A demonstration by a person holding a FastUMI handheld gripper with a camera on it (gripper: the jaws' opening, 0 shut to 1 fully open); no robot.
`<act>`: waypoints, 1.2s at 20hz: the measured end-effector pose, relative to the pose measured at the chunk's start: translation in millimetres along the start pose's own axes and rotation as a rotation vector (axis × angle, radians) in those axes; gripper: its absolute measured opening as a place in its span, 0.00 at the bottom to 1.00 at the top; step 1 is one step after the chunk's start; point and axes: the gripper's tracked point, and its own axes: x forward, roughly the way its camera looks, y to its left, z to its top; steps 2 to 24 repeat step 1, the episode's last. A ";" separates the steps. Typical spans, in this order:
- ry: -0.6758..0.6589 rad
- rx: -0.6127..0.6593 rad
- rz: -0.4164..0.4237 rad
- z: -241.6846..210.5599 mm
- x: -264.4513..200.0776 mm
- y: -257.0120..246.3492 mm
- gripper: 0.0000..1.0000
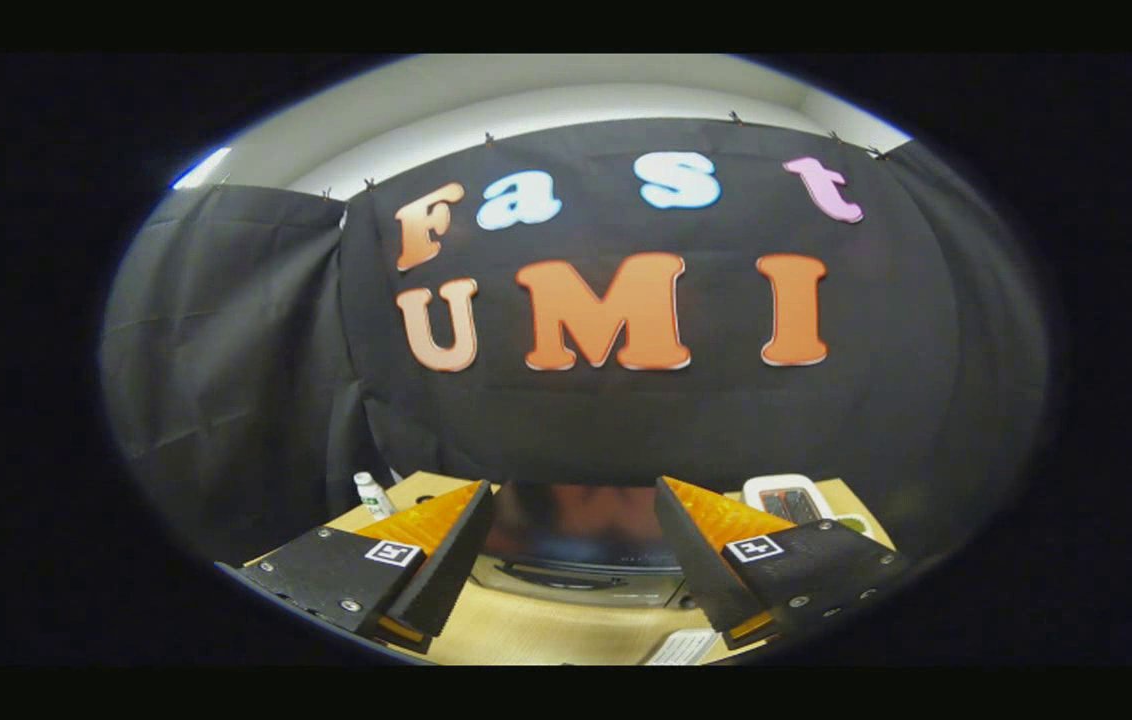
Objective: Open the toaster oven, put the food inside, and close the toaster oven door.
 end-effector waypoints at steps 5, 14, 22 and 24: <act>-0.031 -0.006 0.001 12.1 -4.6 -2.2 0.95; -0.031 -0.006 0.001 12.1 -4.6 -2.2 0.95; -0.031 -0.006 0.001 12.1 -4.6 -2.2 0.95; -0.031 -0.006 0.001 12.1 -4.6 -2.2 0.95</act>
